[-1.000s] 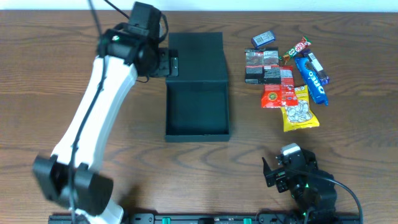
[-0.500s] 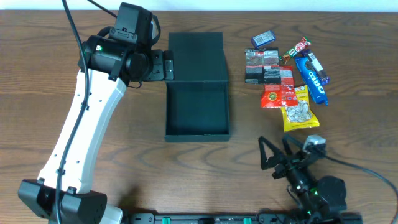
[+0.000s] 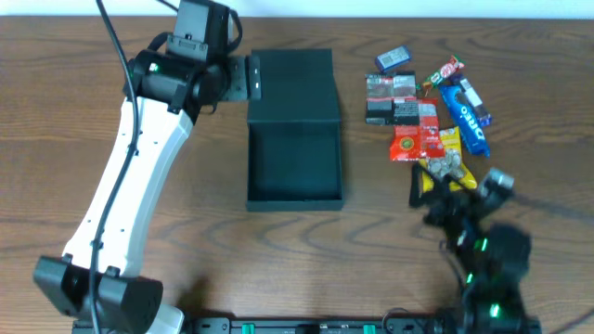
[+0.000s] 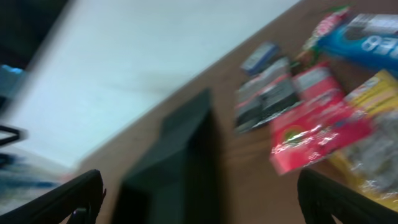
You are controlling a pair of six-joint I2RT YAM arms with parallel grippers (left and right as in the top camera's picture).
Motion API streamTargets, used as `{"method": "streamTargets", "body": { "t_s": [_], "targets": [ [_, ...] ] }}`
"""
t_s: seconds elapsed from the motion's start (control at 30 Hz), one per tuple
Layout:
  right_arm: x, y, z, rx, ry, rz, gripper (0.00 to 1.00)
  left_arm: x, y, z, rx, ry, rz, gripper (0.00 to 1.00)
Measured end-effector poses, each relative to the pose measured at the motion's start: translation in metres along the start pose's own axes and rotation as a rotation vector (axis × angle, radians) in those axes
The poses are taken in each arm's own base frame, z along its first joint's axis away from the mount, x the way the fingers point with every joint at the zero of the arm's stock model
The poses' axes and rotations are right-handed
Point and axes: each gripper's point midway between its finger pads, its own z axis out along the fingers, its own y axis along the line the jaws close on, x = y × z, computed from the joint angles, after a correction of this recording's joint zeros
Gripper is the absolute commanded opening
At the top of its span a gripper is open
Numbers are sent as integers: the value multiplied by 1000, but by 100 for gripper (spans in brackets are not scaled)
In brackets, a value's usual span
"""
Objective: Pack container
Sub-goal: 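Reach the right gripper to the dark snack packets and grasp them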
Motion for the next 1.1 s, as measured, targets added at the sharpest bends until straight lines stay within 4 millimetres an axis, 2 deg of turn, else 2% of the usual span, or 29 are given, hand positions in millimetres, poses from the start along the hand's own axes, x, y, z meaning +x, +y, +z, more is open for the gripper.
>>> {"method": "streamTargets", "body": {
  "t_s": [0.1, 0.17, 0.23, 0.3, 0.37, 0.5, 0.6, 0.73, 0.9, 1.1],
  "targets": [
    [-42, -1, 38, 79, 91, -114, 99, -6, 8, 23, -30, -1, -13, 95],
    [-60, -4, 65, 112, 172, -172, 99, -4, 17, 37, -55, 20, -32, 95],
    [-70, -10, 93, 141, 275, -223, 99, 0, 26, 50, -77, 50, -62, 95],
    [-72, -23, 129, 164, 405, -277, 99, 7, 37, 67, -101, 91, -96, 95],
    [-68, -37, 156, 180, 497, -295, 99, 13, 43, 75, -117, 121, -115, 95],
    [-47, -67, 204, 163, 606, -290, 99, 13, 48, 77, -122, 124, -137, 95],
    [-22, -84, 220, 143, 671, -264, 95, 13, 49, 77, -124, 124, -146, 95],
    [10, -102, 228, 136, 751, -227, 94, 12, 54, 77, -129, 123, -154, 95],
    [28, -99, 239, 101, 773, -237, 93, 11, 56, 77, -132, 122, -159, 95],
    [47, -93, 248, 83, 798, -256, 84, 11, 56, 77, -132, 122, -150, 95]
  ]
}}
